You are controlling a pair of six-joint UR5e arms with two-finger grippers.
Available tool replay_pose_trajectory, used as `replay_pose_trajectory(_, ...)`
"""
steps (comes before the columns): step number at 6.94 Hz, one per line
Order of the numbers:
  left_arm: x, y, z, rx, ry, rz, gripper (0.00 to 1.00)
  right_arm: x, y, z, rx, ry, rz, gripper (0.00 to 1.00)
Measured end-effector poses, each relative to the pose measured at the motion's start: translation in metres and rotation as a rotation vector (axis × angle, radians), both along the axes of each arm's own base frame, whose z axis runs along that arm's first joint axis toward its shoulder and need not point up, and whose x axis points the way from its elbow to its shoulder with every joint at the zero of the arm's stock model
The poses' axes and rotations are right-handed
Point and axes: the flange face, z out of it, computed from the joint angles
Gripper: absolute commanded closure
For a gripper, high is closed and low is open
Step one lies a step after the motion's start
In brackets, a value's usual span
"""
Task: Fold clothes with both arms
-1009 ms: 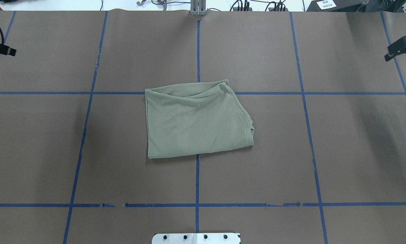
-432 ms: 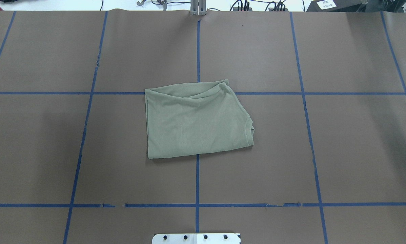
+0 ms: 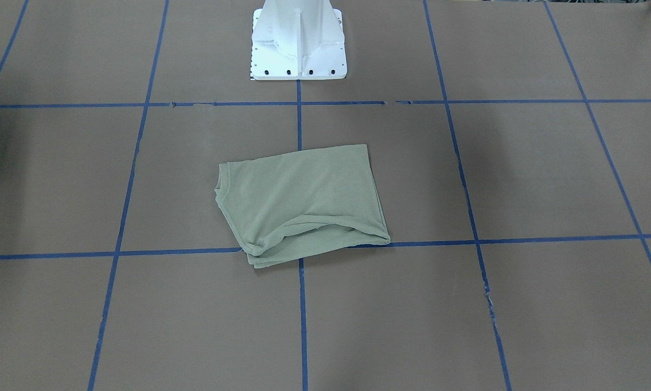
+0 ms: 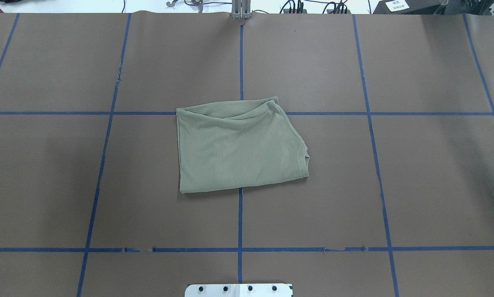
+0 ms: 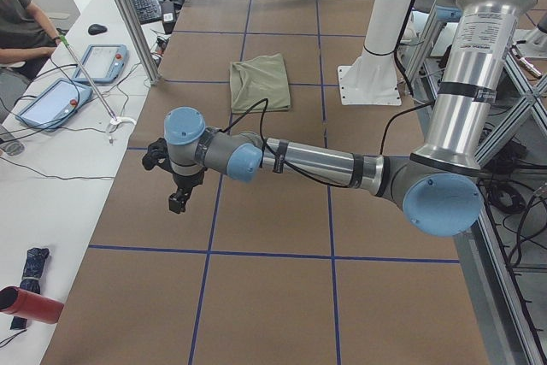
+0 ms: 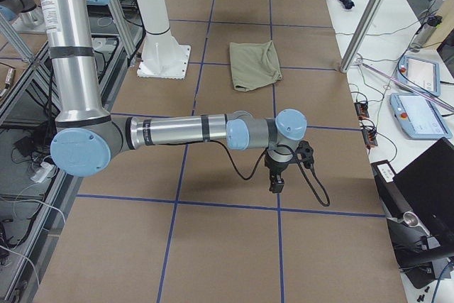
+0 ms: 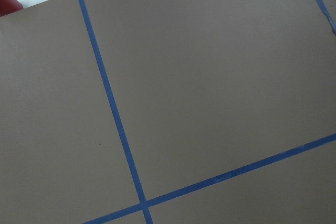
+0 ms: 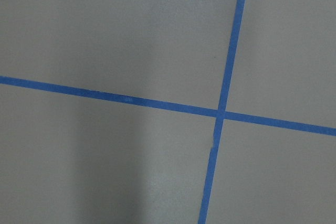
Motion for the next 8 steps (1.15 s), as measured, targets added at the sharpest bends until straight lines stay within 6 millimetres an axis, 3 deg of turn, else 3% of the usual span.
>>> replay_pose_trajectory(3,-0.001,0.018,-0.01,0.018,0.005,-0.012,0.0,0.006,0.002,-0.007,0.004,-0.001,0.011,0.0)
replay_pose_trajectory(8,0.0,0.02,-0.011,0.01,0.009,-0.013,0.0,-0.001,0.001,-0.009,0.009,0.001,0.004,0.0)
